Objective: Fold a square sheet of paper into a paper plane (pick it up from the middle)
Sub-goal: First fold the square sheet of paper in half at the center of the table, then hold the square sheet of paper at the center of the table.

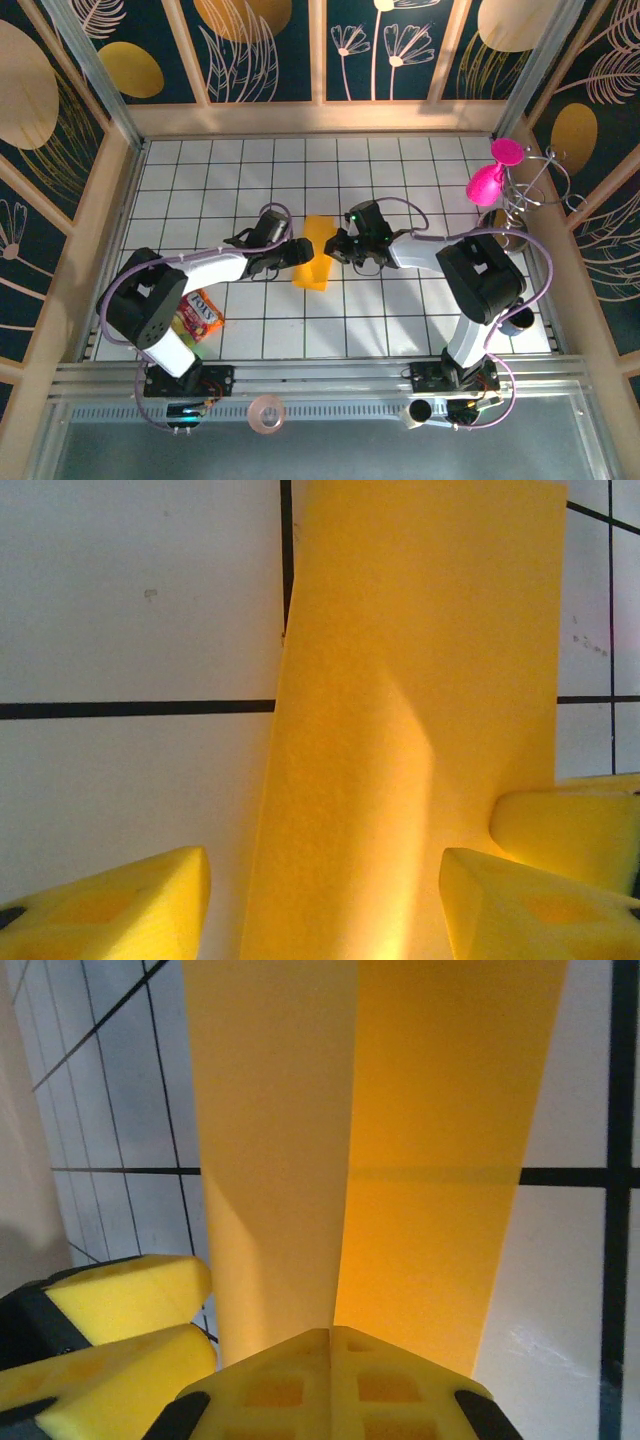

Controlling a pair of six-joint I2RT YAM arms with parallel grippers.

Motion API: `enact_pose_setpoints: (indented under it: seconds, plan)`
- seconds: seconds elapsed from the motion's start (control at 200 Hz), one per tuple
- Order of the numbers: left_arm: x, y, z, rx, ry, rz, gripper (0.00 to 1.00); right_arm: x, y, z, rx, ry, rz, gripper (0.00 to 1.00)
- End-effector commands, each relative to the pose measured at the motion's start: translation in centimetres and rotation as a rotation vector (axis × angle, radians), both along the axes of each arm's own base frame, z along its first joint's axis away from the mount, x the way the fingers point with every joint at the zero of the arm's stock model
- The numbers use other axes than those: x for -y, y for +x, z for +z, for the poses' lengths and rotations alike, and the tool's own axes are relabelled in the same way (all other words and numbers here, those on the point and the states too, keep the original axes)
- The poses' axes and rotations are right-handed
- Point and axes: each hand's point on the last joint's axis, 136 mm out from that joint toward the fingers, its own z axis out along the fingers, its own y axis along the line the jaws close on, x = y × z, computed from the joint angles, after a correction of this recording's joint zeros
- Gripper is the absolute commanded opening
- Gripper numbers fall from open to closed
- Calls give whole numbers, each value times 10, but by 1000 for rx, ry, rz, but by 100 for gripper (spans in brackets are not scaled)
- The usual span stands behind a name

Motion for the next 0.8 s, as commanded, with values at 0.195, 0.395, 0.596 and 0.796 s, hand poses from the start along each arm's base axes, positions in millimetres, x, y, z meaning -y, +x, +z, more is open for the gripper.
enact_pose_setpoints:
  seconds: [0.195, 0.395, 0.596, 0.796]
  plan:
    - [3, 17, -4, -4, 22, -4, 56, -3, -1, -11, -44, -8, -13, 0]
    - [7, 4, -18, -94, -2, -30, 56, -5, -4, -13, -74, 16, -36, 0]
    - [14, -21, -22, -187, -89, -63, 55, -9, -10, -16, -93, -11, -19, 0]
    - [18, -42, -12, -216, -200, -74, 55, -9, -18, -19, -94, -42, 17, 0]
